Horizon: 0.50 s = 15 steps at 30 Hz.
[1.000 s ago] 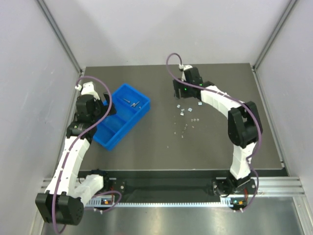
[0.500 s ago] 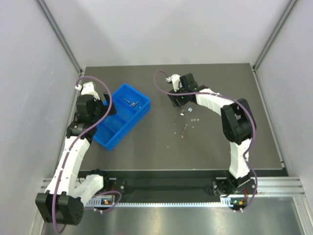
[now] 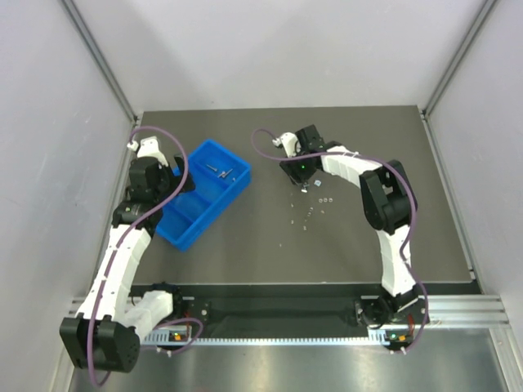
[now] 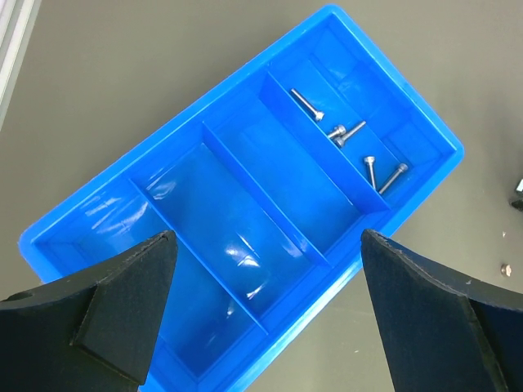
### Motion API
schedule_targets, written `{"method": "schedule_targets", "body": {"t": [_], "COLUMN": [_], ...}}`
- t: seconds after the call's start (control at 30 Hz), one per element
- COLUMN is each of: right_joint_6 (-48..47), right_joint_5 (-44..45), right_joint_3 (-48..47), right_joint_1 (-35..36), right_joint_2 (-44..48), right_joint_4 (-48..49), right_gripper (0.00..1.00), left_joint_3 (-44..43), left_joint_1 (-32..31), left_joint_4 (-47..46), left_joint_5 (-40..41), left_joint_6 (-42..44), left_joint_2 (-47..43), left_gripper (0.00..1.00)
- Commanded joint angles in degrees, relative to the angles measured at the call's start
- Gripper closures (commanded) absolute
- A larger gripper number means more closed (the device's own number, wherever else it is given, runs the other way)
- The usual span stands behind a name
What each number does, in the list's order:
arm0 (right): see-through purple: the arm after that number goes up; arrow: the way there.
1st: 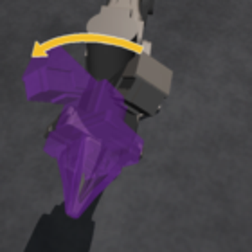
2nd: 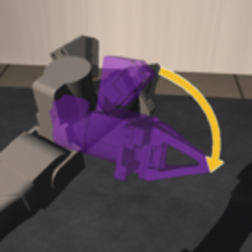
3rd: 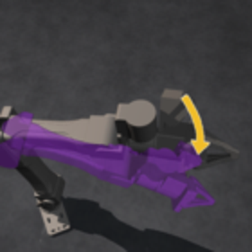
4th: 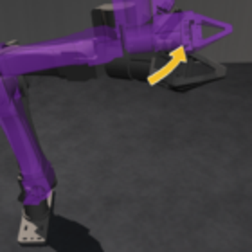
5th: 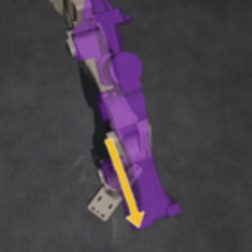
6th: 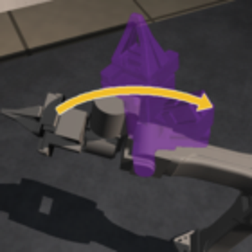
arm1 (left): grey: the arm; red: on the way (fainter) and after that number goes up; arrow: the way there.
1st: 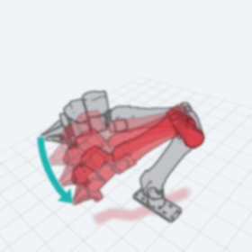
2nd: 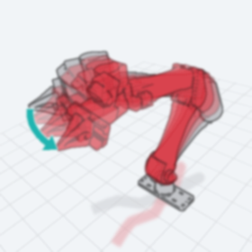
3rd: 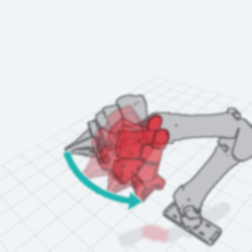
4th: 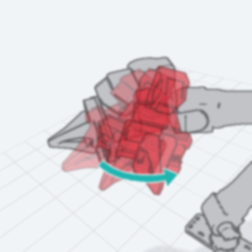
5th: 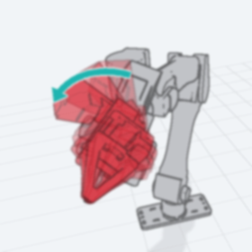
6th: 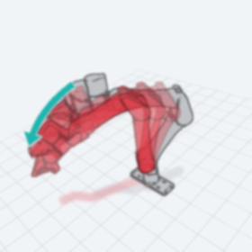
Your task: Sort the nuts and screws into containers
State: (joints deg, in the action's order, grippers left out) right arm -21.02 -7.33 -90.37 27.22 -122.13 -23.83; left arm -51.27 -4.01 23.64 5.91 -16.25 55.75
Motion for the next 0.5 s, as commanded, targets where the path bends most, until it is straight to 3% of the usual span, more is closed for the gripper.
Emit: {"method": "schedule_targets", "body": {"t": [0.0, 0.27, 0.47], "right_joint_6": [-1.8, -2.6, -0.8], "right_joint_5": [-0.1, 0.3, 0.3], "right_joint_3": [-4.2, -6.5, -4.0], "right_joint_1": [0.1, 0.4, 0.4], "right_joint_2": [-2.3, -4.2, -2.4], "right_joint_4": [-2.6, -6.0, -5.3], "right_gripper": [0.42, 0.71, 0.82], "left_joint_3": [0.0, 0.1, 0.1], "left_joint_1": [0.1, 0.1, 0.1], "left_joint_4": [-1.0, -0.9, -0.9], "left_joint_5": [0.9, 0.9, 1.0], "left_joint_6": [0.9, 1.0, 1.0], "left_joint_2": [0.1, 0.0, -0.4], "left_gripper": [0.01, 0.01, 0.01]}}
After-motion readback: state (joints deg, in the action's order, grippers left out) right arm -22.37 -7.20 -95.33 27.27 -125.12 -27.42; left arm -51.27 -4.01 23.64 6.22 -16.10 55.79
